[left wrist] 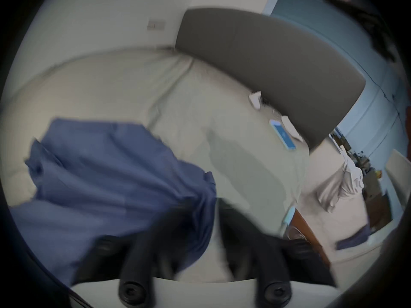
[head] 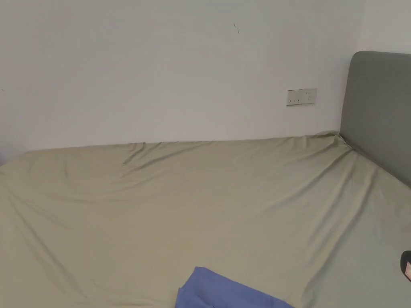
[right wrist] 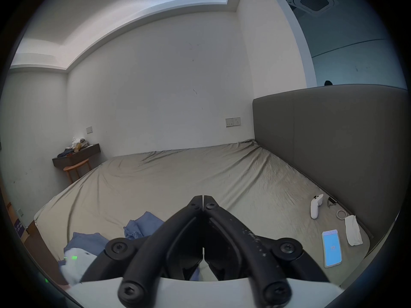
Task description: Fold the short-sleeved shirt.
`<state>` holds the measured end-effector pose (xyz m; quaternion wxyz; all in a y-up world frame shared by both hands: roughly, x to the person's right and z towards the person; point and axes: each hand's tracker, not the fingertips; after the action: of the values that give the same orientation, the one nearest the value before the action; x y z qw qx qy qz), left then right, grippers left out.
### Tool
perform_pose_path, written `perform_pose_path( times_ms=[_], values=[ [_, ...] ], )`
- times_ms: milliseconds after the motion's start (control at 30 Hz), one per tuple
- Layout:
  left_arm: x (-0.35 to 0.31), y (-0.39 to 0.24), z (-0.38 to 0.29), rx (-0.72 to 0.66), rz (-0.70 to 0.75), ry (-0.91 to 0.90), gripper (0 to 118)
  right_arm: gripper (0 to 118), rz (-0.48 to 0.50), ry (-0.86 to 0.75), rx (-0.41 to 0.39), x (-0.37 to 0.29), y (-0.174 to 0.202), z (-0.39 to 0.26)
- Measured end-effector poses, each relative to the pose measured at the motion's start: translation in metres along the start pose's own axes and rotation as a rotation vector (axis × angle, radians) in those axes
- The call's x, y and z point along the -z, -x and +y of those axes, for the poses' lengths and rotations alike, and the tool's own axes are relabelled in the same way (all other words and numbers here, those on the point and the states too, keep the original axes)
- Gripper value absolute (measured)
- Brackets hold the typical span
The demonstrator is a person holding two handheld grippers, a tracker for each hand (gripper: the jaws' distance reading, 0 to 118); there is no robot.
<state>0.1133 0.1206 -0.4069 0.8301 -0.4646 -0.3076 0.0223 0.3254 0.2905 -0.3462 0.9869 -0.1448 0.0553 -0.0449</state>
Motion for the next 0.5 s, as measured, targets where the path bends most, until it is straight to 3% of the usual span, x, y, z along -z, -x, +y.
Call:
perform_pose_path(
  times_ms=[33, 67, 100, 167, 300, 367, 500],
  values=[
    [0.006, 0.006, -0.001, -0.036, -0.047, 0.074, 64, 1, 0.004, 0.002, 0.004, 0.0, 0.0, -0.001],
    [0.014, 0.009, -0.005, -0.084, -0.079, 0.156, 114, 1, 0.011, 0.002, 0.009, 0.0, 0.001, -0.001],
    [0.018, 0.011, -0.009, -0.114, -0.069, 0.219, 118, 1, 0.014, 0.0, 0.01, -0.001, 0.006, -0.001],
    [-0.004, 0.017, -0.014, -0.13, -0.118, 0.098, 105, 1, 0.021, -0.006, 0.004, -0.003, 0.01, 0.0],
    [-0.103, 0.048, -0.006, -0.183, -0.153, -0.168, 106, 1, 0.024, -0.019, -0.013, -0.006, 0.015, 0.002],
    [-0.172, 0.072, -0.008, -0.202, -0.043, -0.331, 107, 1, 0.03, -0.022, -0.007, -0.009, 0.02, 0.003],
    [-0.316, 0.126, -0.048, -0.22, 0.315, -0.64, 118, 1, 0.027, -0.026, -0.039, -0.019, 0.022, -0.006]
  ],
)
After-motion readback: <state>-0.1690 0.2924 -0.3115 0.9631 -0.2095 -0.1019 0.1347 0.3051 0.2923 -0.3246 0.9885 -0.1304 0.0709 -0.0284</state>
